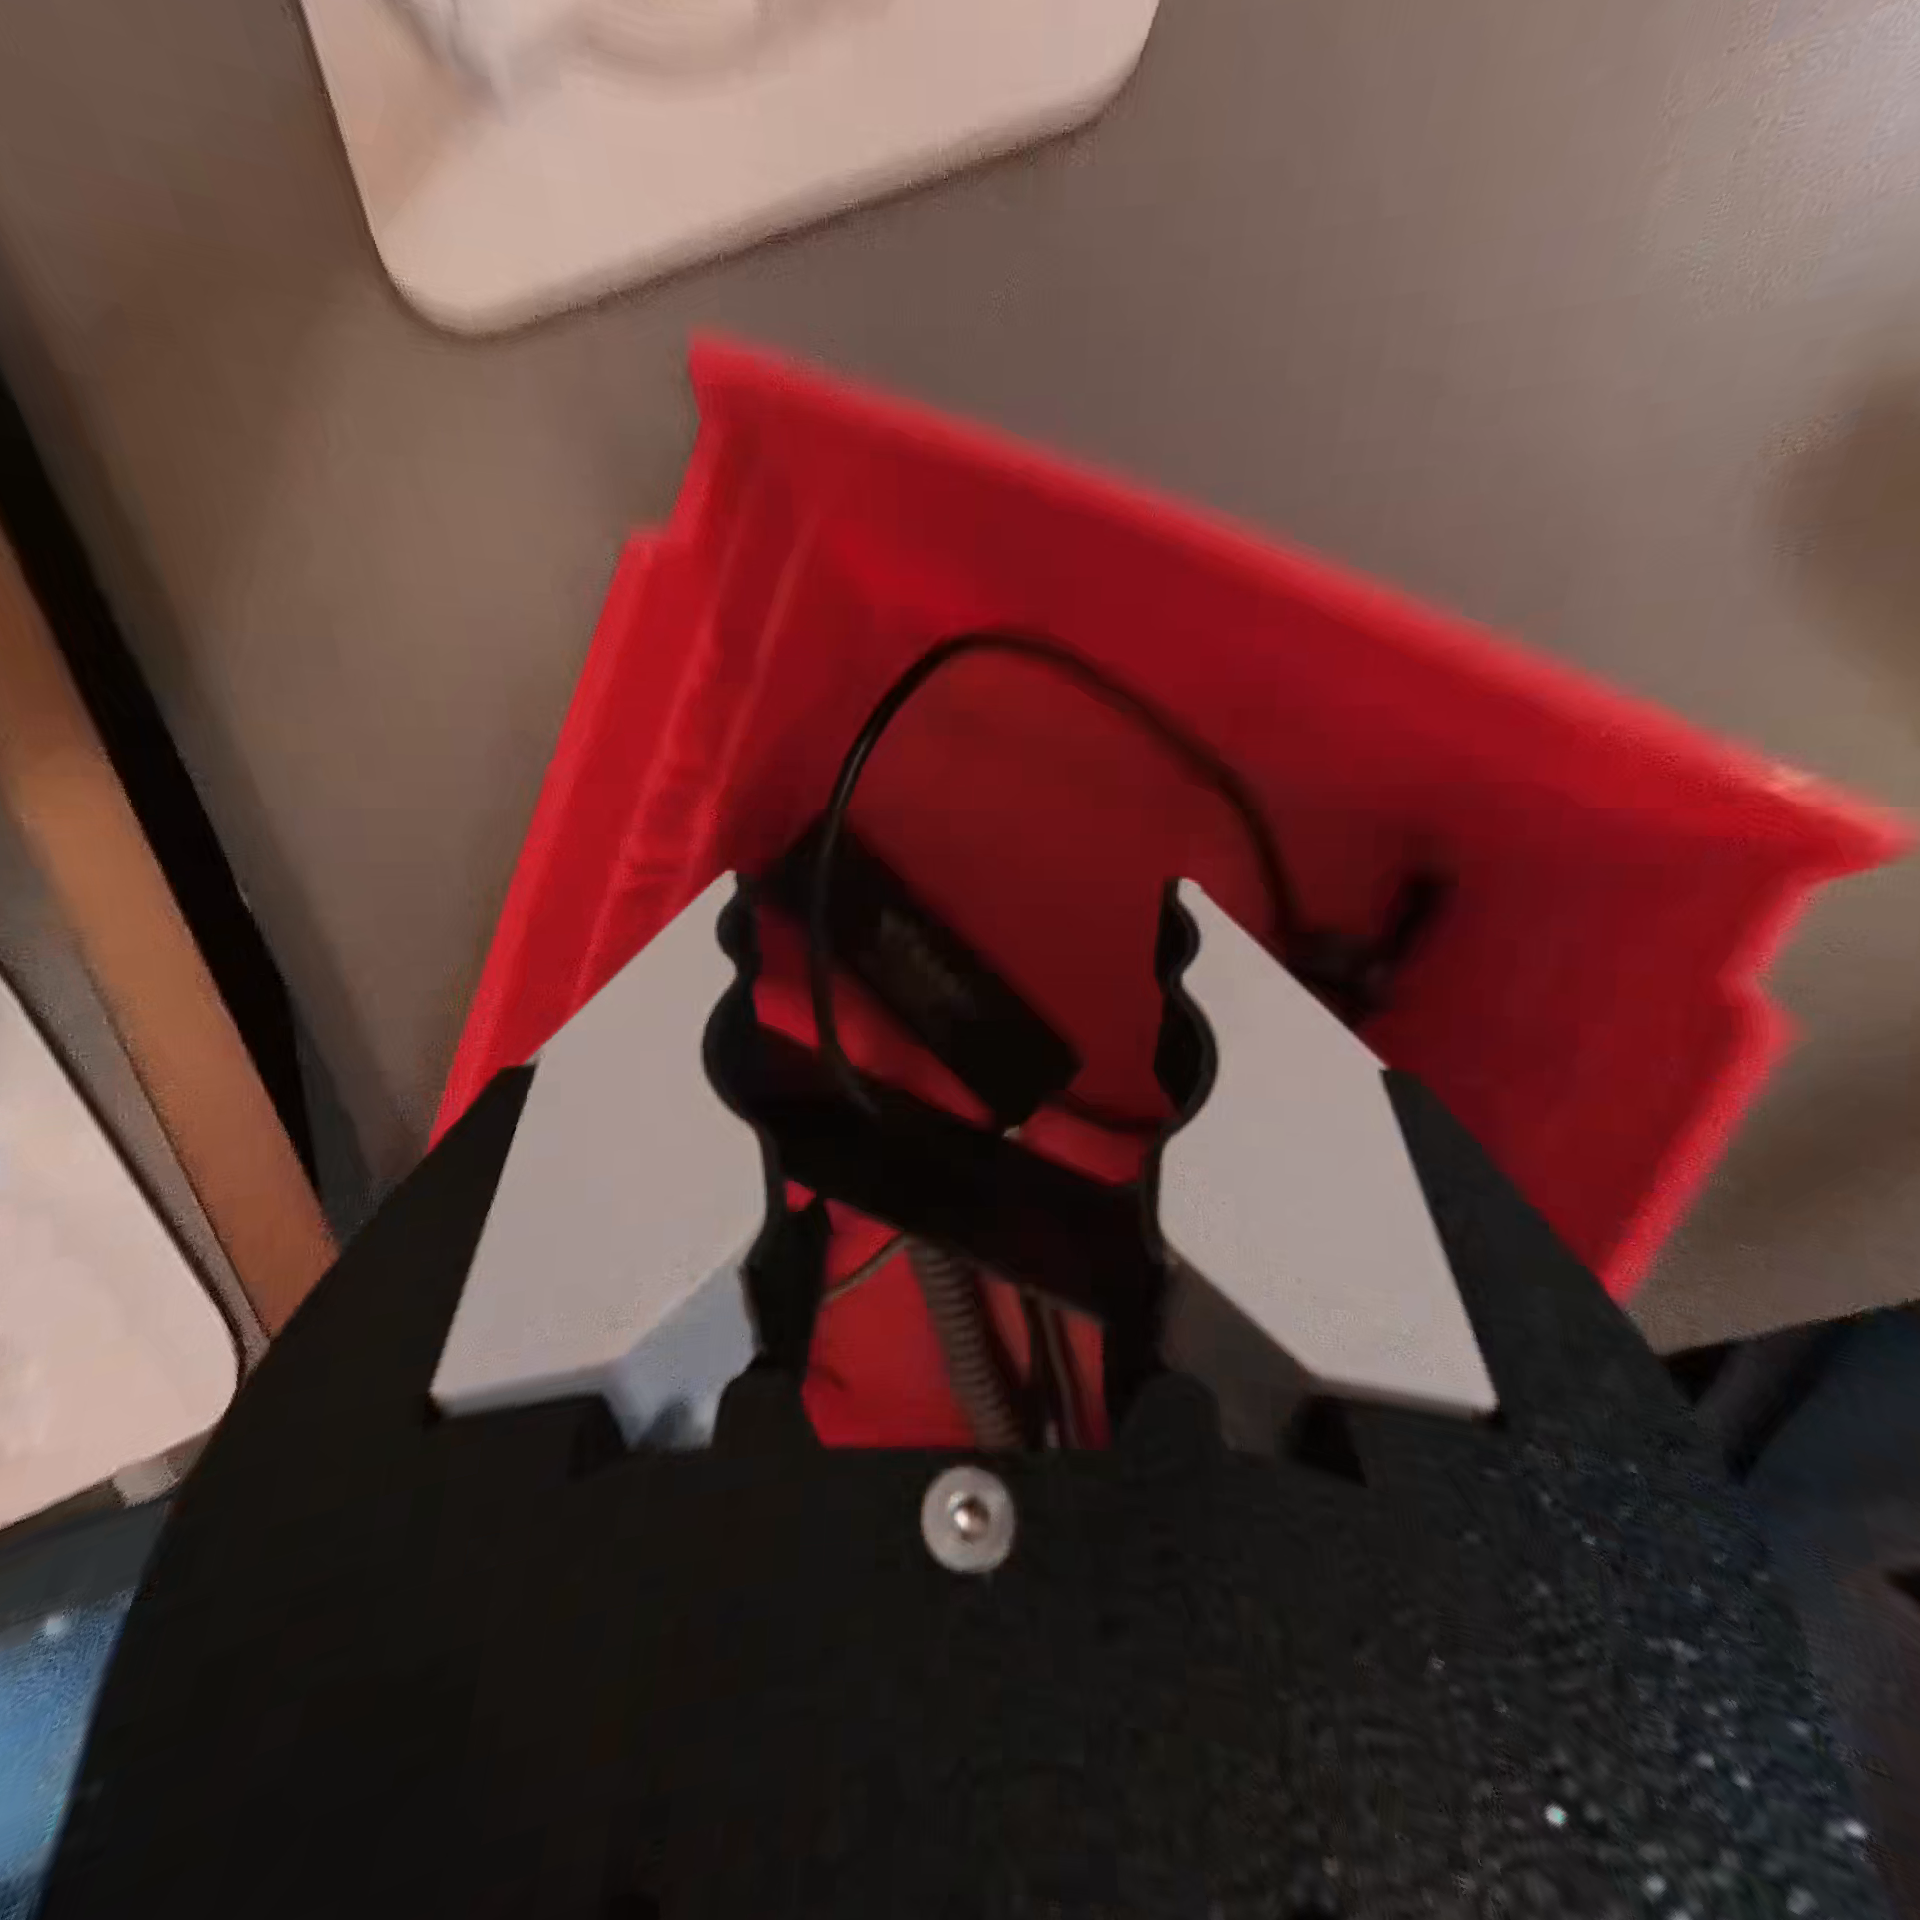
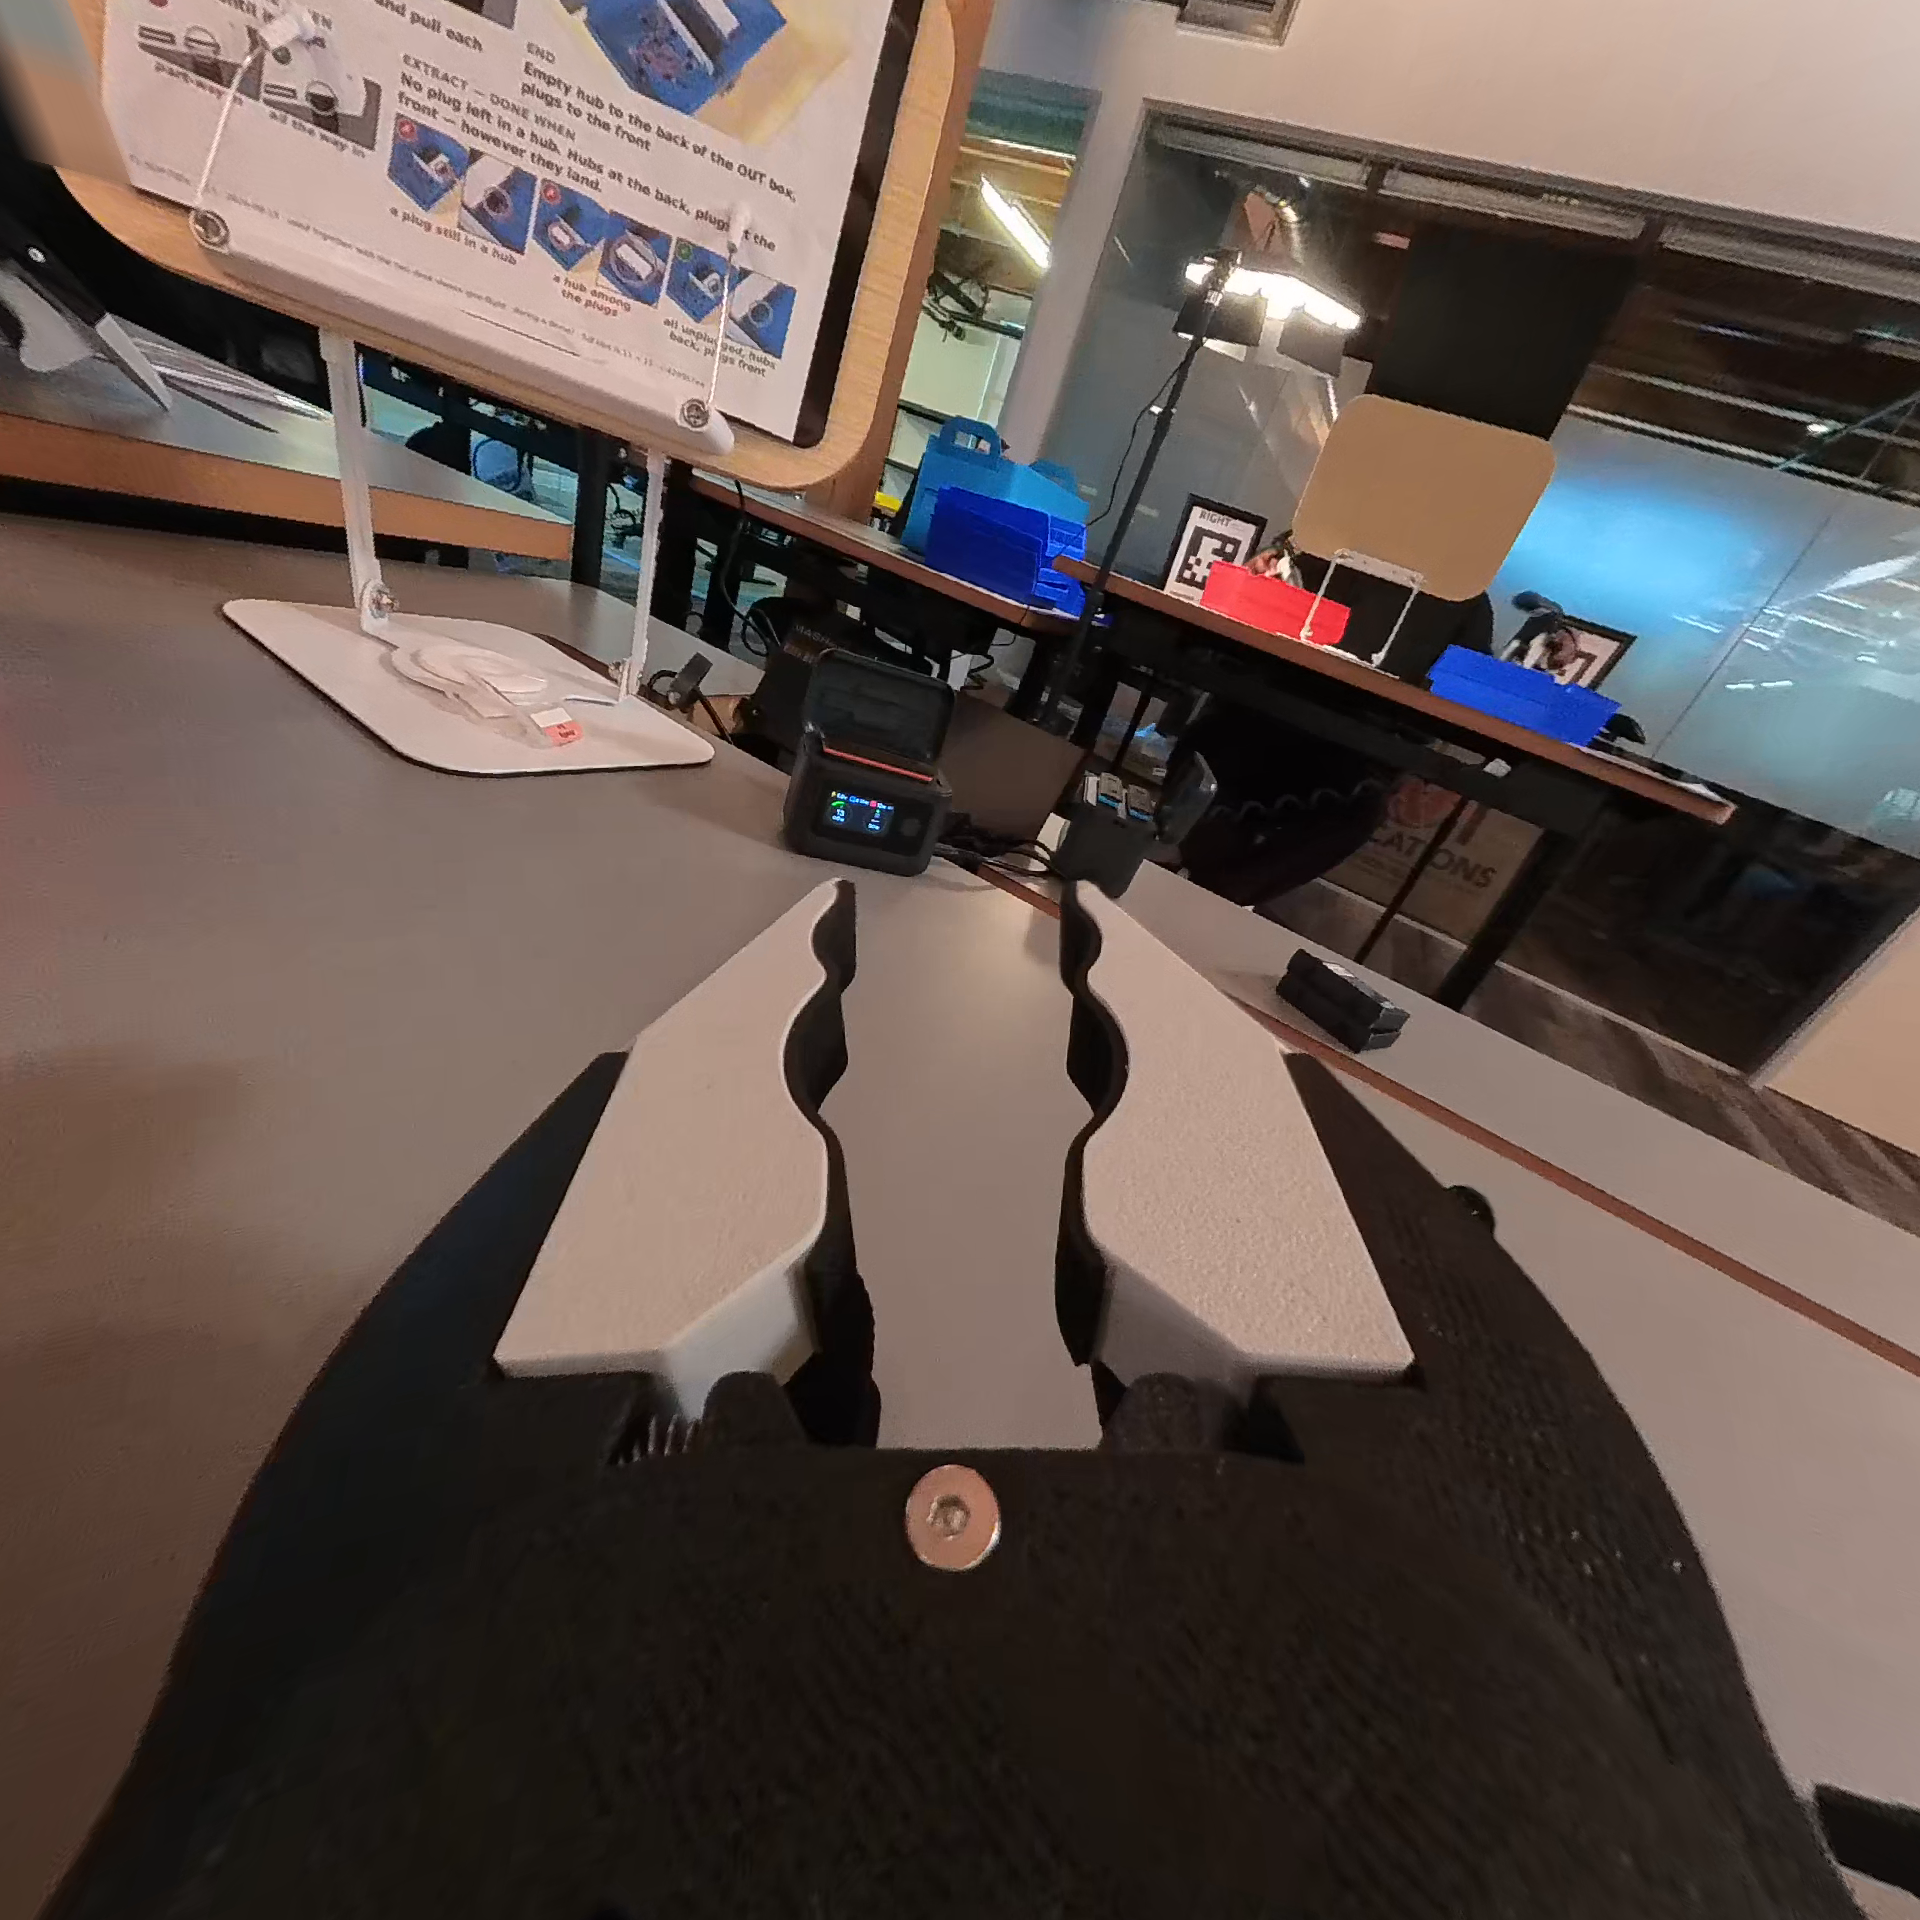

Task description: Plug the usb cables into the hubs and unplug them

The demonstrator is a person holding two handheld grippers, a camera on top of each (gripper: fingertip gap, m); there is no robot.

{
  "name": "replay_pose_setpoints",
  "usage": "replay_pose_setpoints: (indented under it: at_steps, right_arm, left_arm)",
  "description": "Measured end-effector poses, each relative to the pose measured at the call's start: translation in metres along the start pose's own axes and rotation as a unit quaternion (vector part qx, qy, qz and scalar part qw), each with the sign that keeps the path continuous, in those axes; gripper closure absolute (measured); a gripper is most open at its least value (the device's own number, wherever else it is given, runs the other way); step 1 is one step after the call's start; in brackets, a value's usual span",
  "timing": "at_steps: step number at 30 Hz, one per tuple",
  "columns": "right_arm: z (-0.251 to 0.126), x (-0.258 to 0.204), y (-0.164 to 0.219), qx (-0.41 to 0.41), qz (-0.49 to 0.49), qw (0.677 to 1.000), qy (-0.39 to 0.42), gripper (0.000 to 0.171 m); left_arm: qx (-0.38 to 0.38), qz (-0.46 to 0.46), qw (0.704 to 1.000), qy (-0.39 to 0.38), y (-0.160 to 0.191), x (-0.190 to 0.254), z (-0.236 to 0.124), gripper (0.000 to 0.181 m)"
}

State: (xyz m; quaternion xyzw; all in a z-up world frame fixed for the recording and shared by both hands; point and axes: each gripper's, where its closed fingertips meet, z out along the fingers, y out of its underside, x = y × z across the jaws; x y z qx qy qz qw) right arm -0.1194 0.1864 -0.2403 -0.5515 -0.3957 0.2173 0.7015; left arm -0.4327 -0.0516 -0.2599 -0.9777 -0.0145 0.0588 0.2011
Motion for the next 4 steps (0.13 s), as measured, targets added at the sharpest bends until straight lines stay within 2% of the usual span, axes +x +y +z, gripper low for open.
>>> replay_pose_setpoints:
  at_steps: [4]
  right_arm:
    - [0.000, -0.002, 0.001, -0.003, 0.003, 1.000, -0.007, 0.134]
  left_arm:
    - [-0.111, -0.019, 0.994, -0.008, 0.033, -0.021, 0.036, 0.114]
